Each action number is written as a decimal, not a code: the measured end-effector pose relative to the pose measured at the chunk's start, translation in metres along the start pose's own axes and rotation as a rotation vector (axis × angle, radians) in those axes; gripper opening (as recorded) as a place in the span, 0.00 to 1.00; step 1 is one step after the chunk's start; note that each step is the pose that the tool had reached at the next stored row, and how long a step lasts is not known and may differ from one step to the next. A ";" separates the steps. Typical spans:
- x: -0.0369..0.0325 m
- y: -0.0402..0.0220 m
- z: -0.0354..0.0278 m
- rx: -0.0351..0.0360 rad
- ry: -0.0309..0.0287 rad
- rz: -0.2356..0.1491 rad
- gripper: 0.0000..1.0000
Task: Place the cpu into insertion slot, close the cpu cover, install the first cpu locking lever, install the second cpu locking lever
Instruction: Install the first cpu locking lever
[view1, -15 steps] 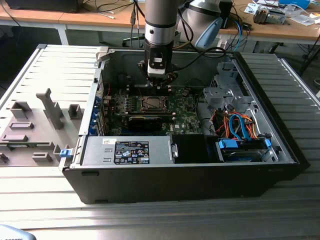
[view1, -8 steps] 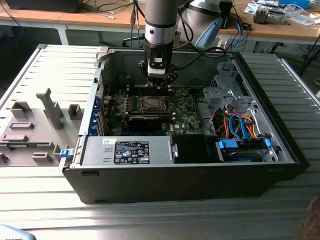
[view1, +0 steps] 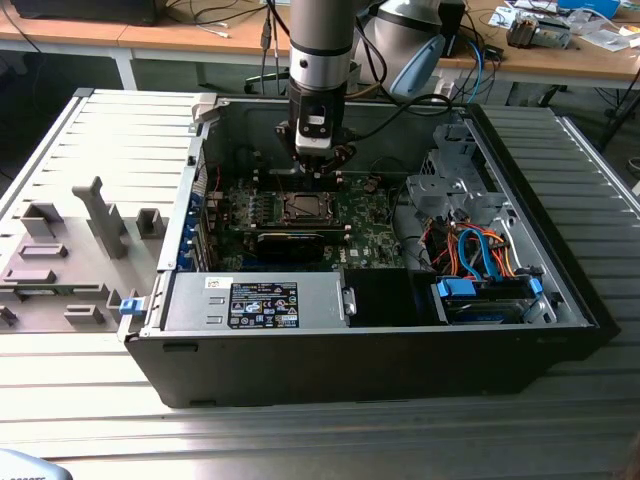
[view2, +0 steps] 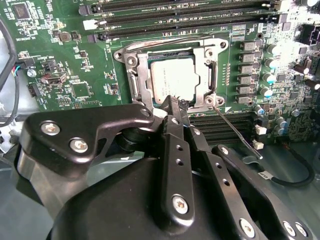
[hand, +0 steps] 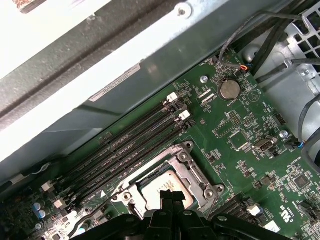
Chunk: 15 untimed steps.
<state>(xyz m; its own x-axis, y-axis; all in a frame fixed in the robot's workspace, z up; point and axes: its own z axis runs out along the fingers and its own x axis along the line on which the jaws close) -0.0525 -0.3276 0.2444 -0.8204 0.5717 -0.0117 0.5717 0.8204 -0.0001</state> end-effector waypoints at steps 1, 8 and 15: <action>0.0000 0.0000 0.0000 0.0000 0.0000 -0.003 0.11; 0.0000 0.0000 0.0003 -0.0002 0.0000 -0.014 0.11; 0.0000 0.0000 0.0003 -0.0002 -0.0001 -0.019 0.11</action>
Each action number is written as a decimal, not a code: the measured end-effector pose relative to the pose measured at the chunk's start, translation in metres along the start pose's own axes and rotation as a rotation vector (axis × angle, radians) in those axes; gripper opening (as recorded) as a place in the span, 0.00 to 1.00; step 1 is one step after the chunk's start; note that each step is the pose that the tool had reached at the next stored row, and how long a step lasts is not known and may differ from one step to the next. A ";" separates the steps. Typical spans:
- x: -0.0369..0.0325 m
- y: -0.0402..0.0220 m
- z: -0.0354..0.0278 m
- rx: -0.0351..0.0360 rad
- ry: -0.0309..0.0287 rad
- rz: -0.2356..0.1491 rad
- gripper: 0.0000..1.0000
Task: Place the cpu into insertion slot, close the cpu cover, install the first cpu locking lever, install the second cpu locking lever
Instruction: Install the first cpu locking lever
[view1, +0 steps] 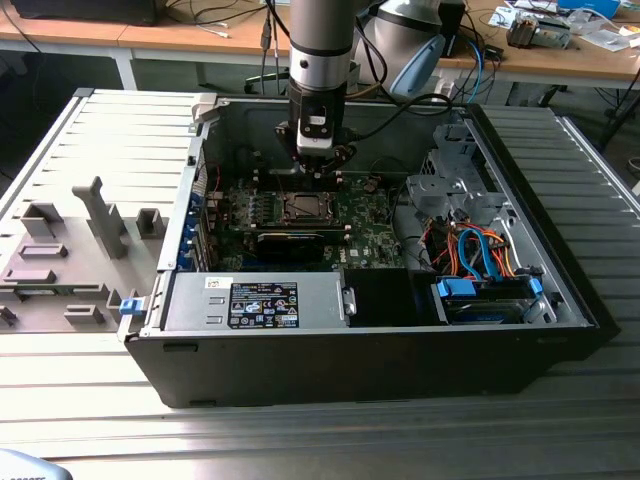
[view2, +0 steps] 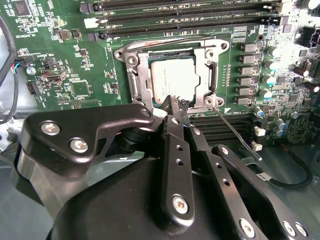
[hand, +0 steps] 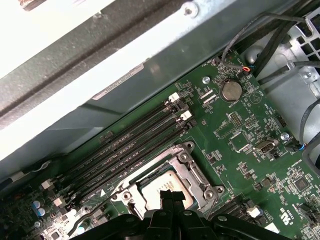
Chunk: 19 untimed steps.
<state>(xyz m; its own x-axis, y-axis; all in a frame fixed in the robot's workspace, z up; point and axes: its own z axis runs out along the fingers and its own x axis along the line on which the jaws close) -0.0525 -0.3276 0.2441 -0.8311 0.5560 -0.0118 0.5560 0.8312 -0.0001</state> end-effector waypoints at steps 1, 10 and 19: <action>0.0000 0.0000 0.0000 0.0000 0.0000 -0.001 0.11; 0.0000 0.0000 0.0001 -0.0001 0.0000 -0.007 0.11; 0.0000 0.0000 0.0002 -0.0002 0.0000 -0.012 0.11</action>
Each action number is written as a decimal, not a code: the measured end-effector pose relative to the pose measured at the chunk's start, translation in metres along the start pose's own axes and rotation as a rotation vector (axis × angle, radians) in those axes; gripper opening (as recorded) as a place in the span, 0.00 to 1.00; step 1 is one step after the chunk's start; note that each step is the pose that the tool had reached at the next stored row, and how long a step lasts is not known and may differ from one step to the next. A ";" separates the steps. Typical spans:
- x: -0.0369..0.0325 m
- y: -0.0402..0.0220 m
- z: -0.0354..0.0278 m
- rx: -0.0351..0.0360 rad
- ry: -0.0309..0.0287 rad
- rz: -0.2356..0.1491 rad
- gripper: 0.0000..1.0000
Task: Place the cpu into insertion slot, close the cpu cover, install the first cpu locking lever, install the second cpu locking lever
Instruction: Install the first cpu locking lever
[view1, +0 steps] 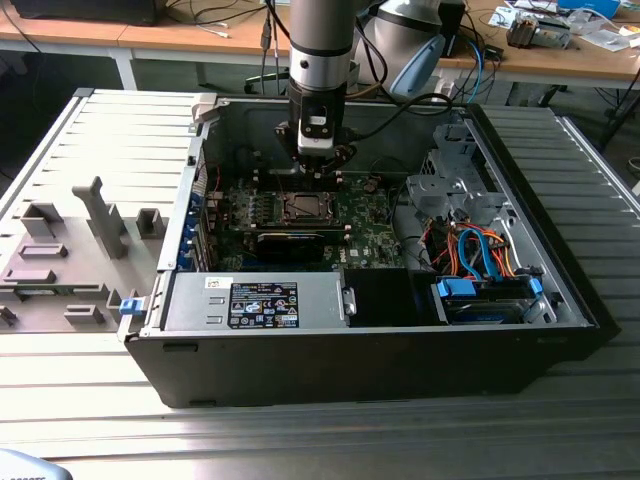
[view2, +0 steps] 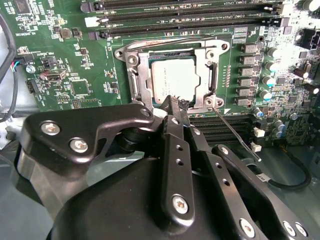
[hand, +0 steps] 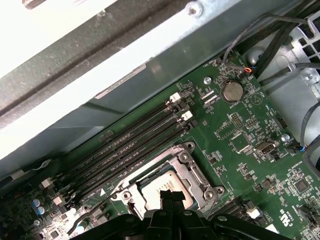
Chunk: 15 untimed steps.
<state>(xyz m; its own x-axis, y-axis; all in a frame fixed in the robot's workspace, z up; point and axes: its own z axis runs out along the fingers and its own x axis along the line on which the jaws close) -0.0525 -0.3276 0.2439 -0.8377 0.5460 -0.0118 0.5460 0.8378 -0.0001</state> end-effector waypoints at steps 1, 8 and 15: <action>0.0000 0.0000 0.0000 0.0000 0.0000 -0.001 0.11; 0.0000 0.0000 0.0000 0.0000 0.0000 -0.005 0.11; 0.0000 0.0000 0.0001 -0.0001 0.0000 -0.010 0.11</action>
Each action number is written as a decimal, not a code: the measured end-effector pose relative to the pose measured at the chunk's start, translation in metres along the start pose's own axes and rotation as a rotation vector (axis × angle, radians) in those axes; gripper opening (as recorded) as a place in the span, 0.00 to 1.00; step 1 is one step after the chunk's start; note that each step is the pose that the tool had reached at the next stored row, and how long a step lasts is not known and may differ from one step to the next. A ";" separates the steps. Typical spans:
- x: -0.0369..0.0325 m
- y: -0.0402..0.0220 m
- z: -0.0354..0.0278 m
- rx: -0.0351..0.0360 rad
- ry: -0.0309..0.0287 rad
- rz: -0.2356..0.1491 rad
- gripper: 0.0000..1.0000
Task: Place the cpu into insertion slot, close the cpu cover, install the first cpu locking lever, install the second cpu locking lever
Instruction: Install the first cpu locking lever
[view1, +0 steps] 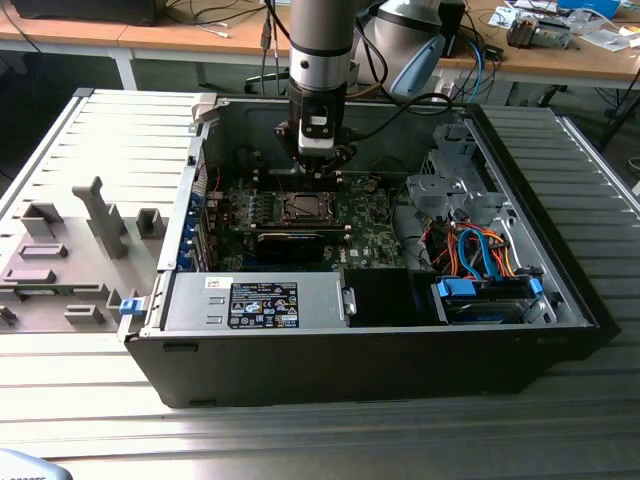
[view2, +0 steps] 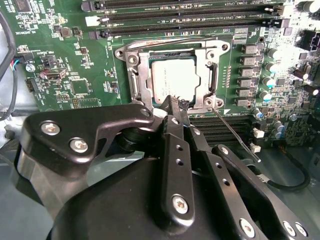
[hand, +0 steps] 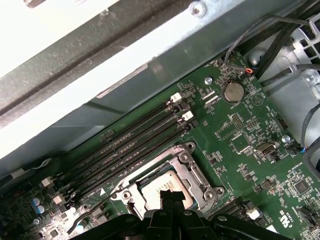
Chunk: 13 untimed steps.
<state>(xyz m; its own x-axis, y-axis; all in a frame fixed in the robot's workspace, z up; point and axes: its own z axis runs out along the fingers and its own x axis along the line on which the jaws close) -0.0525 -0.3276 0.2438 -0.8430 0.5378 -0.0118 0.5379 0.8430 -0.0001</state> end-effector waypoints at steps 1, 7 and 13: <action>0.0000 0.0000 0.0000 0.0000 0.0000 0.000 0.11; 0.0000 0.0000 0.0001 0.0000 0.0000 -0.004 0.11; 0.0000 0.0000 0.0002 -0.0001 0.0000 -0.007 0.11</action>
<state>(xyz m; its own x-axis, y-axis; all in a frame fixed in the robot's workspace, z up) -0.0525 -0.3276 0.2436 -0.8469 0.5316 -0.0117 0.5317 0.8470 -0.0001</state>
